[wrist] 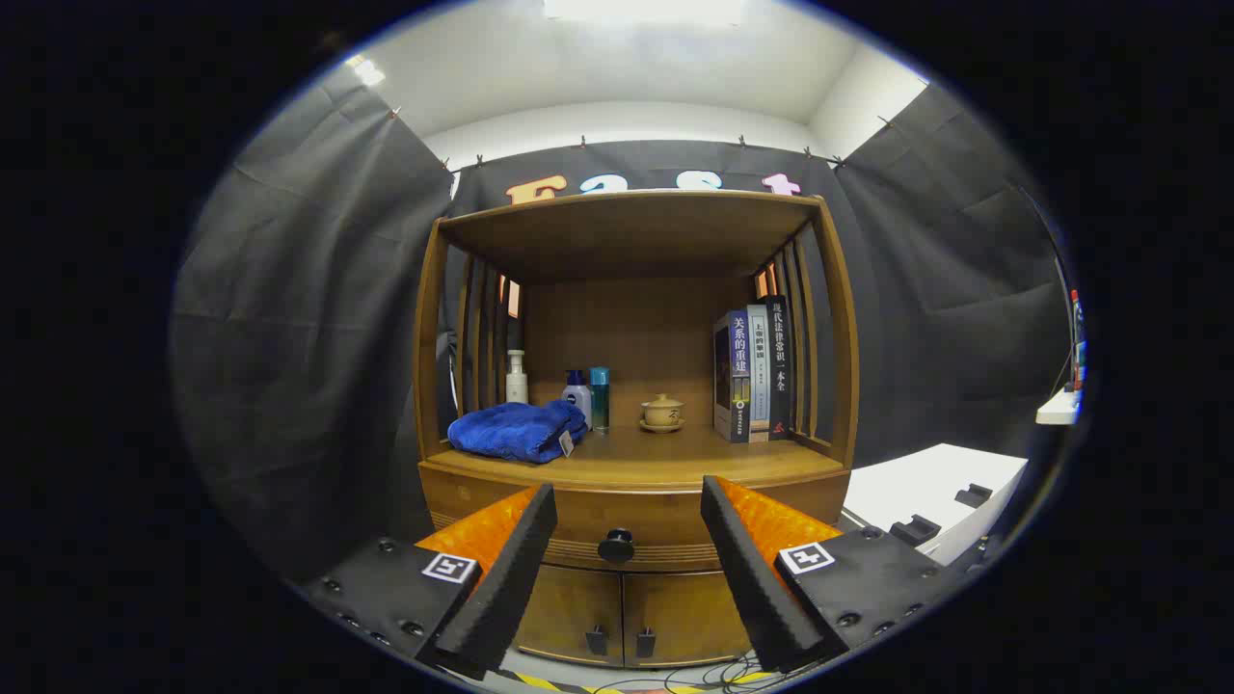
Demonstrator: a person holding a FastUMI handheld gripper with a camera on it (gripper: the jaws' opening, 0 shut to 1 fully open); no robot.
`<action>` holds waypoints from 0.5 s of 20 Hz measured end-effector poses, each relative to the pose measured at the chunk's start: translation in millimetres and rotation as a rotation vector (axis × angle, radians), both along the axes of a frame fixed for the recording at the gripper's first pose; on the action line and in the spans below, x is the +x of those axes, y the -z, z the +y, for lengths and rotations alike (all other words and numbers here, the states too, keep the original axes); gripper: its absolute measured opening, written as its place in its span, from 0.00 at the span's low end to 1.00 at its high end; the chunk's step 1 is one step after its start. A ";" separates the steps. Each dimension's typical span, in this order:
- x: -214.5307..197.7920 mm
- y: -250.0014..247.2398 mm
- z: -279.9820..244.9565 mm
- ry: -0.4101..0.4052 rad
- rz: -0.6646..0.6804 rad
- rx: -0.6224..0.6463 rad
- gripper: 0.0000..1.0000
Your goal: Pull open the drawer, take out the items inside it, and place them on the countertop above the cabinet.
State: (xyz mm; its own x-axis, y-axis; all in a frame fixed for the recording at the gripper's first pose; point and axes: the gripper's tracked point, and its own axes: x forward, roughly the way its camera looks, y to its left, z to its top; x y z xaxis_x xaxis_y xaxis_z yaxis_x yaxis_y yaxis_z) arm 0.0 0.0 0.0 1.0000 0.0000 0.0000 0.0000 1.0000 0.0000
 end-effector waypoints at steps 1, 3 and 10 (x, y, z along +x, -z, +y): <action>0.7 0.6 0.5 0.001 0.001 -0.009 0.98; -0.4 2.6 4.4 -0.008 0.000 -0.001 0.98; -2.1 0.3 1.3 -0.011 -0.002 0.021 0.98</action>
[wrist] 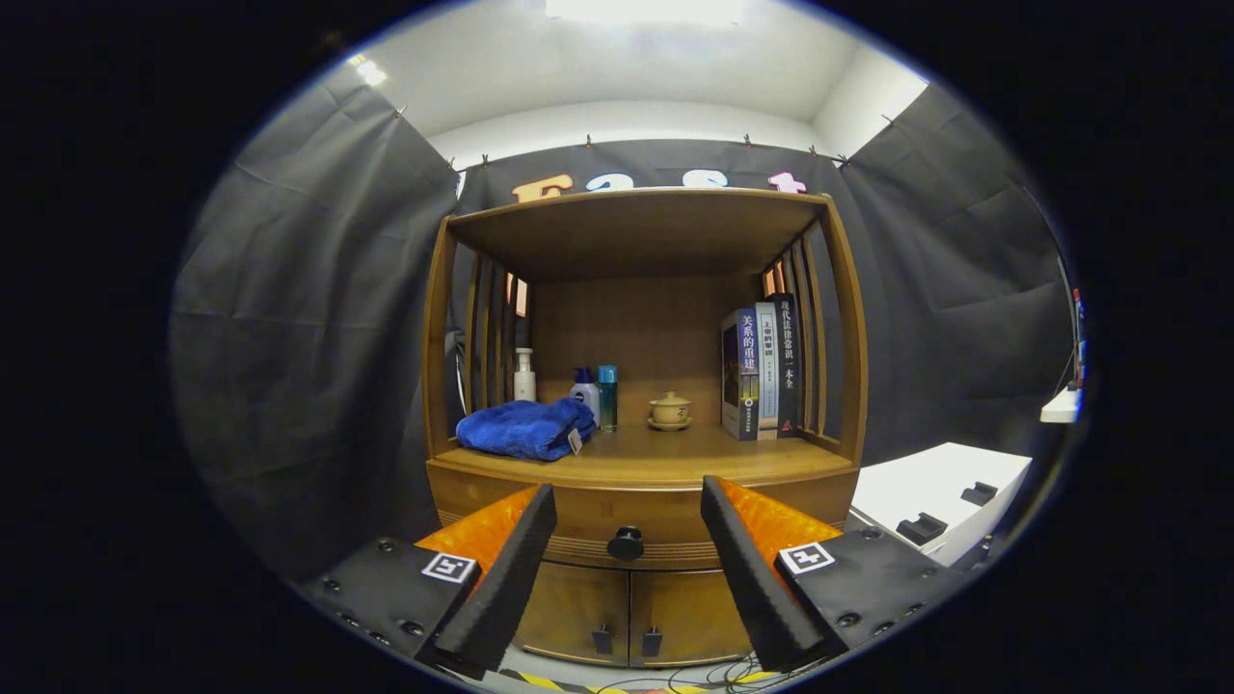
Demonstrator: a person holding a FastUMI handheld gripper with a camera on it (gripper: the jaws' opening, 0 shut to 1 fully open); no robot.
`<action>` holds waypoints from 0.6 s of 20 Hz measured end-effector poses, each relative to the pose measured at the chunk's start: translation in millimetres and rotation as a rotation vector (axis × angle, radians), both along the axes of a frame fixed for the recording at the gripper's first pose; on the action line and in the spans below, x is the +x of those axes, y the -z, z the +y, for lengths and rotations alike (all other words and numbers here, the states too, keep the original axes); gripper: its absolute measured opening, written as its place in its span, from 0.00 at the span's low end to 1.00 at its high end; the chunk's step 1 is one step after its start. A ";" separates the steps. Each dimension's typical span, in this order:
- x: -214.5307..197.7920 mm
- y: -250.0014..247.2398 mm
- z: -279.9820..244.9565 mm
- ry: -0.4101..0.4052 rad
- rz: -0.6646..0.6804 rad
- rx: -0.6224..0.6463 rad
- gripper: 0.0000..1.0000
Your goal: Pull open the drawer, take out the items inside it, and place them on the countertop above the cabinet.
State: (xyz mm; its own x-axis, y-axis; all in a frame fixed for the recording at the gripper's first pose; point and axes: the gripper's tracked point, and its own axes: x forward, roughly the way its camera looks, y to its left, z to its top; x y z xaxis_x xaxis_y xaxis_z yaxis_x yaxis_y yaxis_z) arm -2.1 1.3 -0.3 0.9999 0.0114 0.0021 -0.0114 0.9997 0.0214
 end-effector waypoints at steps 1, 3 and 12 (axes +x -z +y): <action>-0.4 0.6 -2.3 0.002 0.000 0.002 0.98; -1.5 -0.6 -3.5 0.003 -0.001 0.004 0.98; -1.1 0.6 -3.3 0.002 -0.005 0.006 0.98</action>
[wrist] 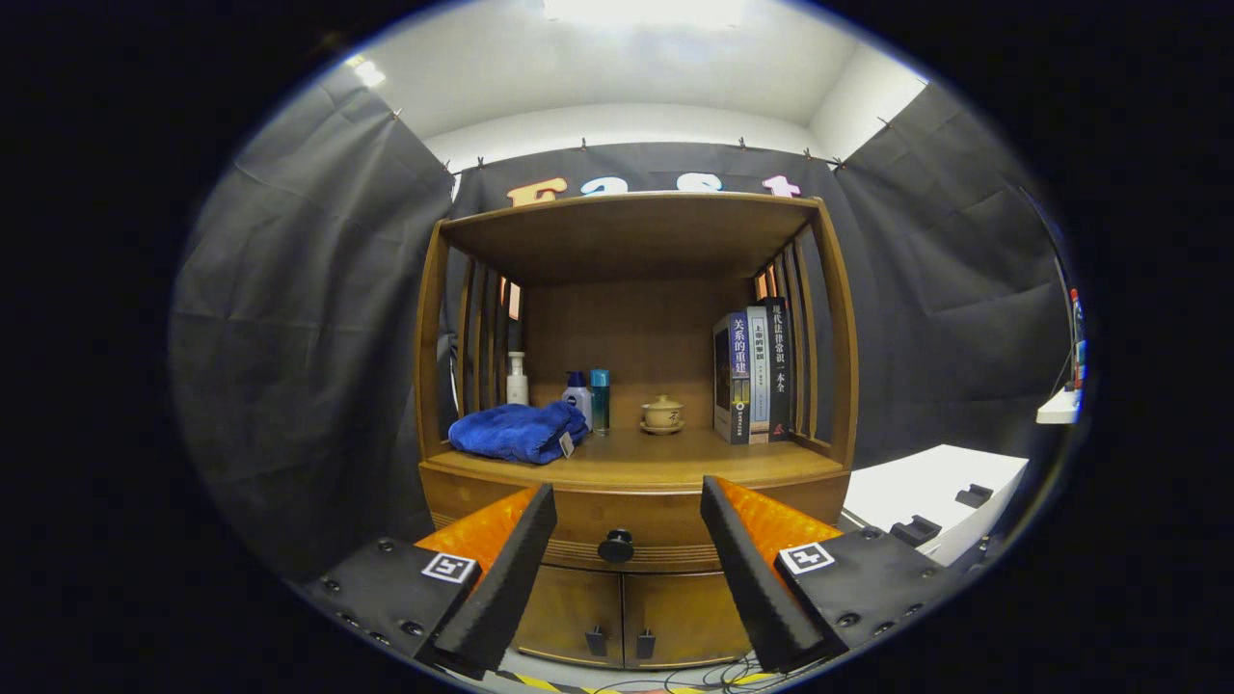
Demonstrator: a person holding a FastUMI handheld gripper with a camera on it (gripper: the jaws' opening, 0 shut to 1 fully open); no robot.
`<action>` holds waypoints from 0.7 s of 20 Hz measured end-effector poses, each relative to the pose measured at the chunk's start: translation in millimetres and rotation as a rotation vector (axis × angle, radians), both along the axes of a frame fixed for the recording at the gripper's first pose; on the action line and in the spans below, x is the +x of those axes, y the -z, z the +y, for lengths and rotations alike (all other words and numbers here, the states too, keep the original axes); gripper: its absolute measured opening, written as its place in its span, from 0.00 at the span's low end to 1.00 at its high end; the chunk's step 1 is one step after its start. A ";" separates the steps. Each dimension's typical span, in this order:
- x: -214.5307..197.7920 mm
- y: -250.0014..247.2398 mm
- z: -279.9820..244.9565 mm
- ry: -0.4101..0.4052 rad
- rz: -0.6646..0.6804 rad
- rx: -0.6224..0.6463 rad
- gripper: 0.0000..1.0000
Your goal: Pull open the drawer, take out the items inside it, and place them on the countertop above the cabinet.
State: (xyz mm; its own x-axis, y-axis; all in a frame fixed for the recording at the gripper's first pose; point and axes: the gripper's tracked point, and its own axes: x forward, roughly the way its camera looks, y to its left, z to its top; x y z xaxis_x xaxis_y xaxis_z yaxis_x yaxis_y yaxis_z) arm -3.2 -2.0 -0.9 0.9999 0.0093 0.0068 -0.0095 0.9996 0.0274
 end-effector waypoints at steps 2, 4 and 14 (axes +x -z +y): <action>-1.5 -4.8 6.5 -0.023 -0.016 0.017 0.98; -2.1 -3.8 10.0 -0.045 -0.013 0.021 0.98; 79.2 51.4 1.1 0.042 0.021 -0.023 0.98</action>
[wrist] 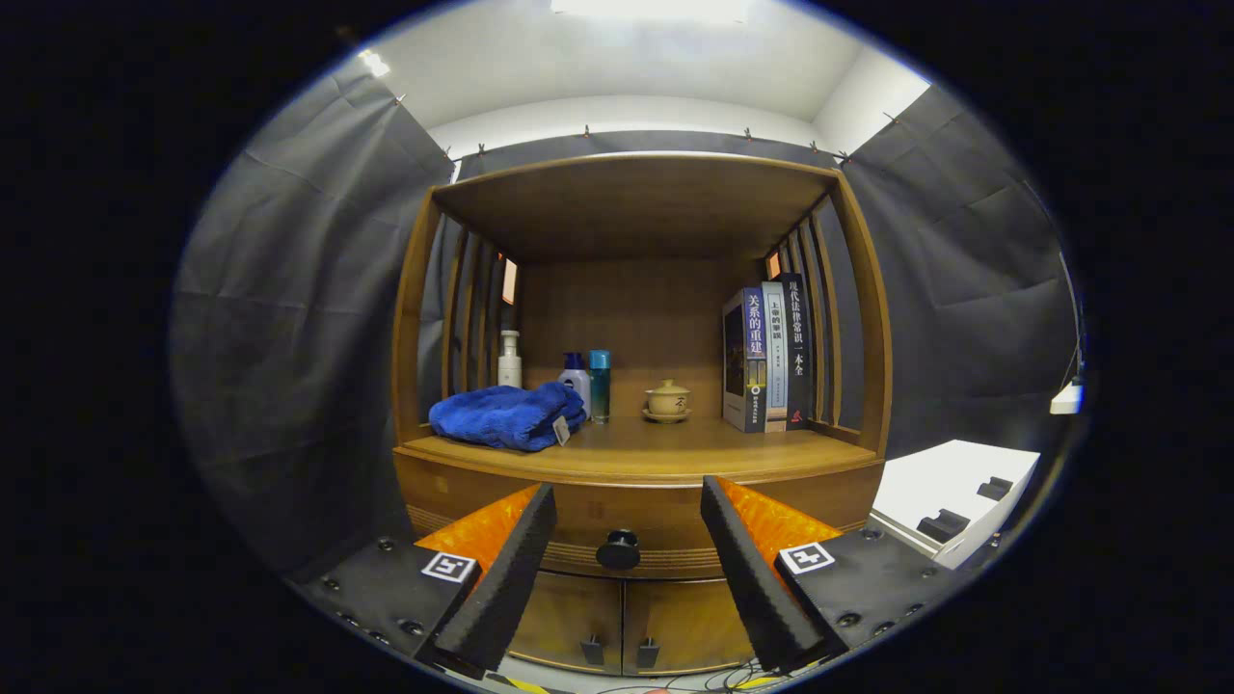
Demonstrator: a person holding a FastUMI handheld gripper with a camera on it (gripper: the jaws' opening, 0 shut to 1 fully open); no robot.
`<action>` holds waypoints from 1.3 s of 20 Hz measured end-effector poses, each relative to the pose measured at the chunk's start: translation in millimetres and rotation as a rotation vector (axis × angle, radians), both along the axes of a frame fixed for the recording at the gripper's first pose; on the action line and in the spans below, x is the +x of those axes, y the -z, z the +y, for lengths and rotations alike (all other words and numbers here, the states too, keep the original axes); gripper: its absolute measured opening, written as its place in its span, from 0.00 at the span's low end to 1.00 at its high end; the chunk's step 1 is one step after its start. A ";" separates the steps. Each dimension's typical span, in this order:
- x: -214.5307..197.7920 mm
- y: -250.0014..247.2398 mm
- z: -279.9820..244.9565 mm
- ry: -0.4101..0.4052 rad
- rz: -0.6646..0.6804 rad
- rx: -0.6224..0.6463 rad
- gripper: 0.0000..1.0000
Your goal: Pull open the drawer, take out the items inside it, and place them on the countertop above the cabinet.
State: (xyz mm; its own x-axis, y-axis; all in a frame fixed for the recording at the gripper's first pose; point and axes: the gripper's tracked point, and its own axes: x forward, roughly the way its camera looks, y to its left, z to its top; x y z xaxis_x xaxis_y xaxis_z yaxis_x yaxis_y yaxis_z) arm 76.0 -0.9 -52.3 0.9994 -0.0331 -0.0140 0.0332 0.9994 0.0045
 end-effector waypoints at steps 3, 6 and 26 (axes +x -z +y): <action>28.5 34.0 -0.9 0.011 0.036 0.003 0.99; 45.4 65.6 5.8 -0.006 0.089 -0.021 0.99; 85.0 113.8 1.1 0.027 0.178 0.011 0.48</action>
